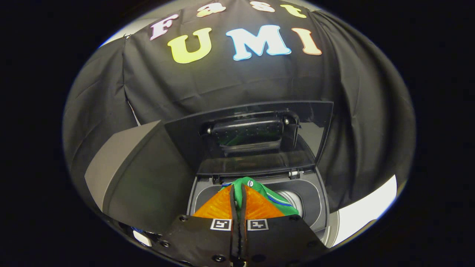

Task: Put the clothes into the washing machine and then close the washing machine lid.

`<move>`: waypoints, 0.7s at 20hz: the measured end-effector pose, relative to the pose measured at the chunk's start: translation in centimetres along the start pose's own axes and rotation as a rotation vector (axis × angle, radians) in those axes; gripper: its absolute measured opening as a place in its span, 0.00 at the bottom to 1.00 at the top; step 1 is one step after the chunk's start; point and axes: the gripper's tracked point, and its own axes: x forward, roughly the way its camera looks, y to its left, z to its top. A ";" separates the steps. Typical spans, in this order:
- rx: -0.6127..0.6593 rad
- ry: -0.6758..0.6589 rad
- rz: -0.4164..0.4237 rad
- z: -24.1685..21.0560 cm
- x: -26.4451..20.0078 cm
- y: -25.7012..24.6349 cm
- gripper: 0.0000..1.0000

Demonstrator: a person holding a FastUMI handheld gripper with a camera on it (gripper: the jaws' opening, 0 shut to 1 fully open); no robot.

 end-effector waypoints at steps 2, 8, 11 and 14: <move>-0.016 0.020 -0.007 -0.8 0.5 -0.2 0.02; -0.054 0.092 -0.032 -2.9 1.5 -1.0 0.27; -0.061 0.037 -0.008 -1.4 0.9 -0.5 0.51; -0.079 -0.004 -0.043 0.0 0.3 -1.2 0.75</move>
